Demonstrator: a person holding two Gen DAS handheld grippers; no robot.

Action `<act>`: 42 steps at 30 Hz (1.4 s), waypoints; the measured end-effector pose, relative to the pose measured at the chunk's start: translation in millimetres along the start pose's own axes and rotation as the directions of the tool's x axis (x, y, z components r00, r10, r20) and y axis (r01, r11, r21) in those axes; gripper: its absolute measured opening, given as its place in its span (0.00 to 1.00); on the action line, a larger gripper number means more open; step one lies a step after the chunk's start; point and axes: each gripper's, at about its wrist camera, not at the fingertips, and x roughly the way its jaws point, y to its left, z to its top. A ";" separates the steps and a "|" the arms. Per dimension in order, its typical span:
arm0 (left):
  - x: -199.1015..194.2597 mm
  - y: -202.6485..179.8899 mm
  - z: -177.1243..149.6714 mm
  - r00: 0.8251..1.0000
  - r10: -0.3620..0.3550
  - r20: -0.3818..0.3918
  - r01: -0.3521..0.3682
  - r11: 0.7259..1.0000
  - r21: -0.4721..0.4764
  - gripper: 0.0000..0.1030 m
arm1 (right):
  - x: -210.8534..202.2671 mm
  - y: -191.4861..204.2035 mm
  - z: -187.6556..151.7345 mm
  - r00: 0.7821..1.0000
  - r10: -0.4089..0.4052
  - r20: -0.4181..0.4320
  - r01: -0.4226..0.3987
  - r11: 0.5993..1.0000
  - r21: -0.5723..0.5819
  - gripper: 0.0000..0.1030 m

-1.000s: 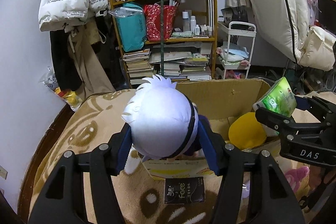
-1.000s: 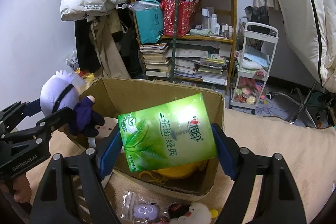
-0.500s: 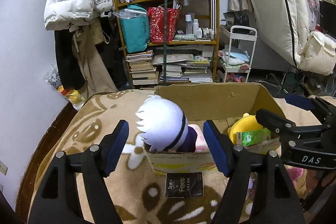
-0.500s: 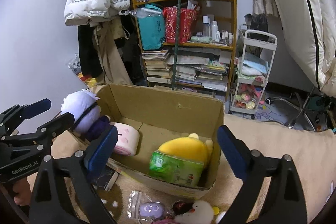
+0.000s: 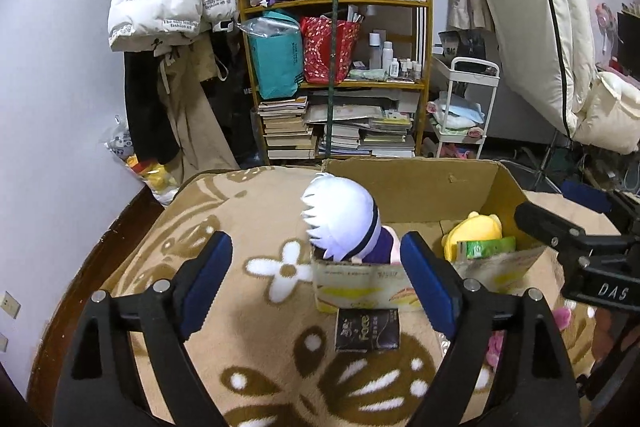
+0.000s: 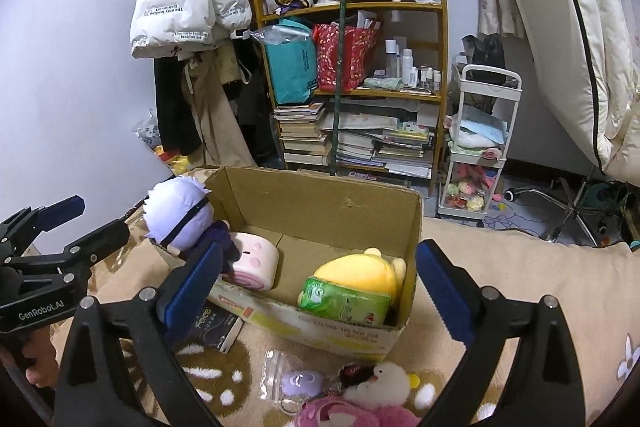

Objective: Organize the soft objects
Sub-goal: 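Move both tools back toward the items left on the rug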

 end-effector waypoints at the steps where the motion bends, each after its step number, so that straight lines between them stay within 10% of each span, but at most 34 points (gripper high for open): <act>1: -3.3 1.0 -0.3 1.000 -0.002 0.000 0.002 1.000 0.002 0.83 | -3.6 0.1 -0.5 1.000 -0.001 0.002 0.001 1.000 0.001 0.99; 42: -51.9 8.5 -37.6 0.996 -0.037 -0.085 0.038 0.999 0.007 0.84 | -57.5 4.9 -47.5 0.994 -0.062 -0.090 0.068 0.995 0.072 0.99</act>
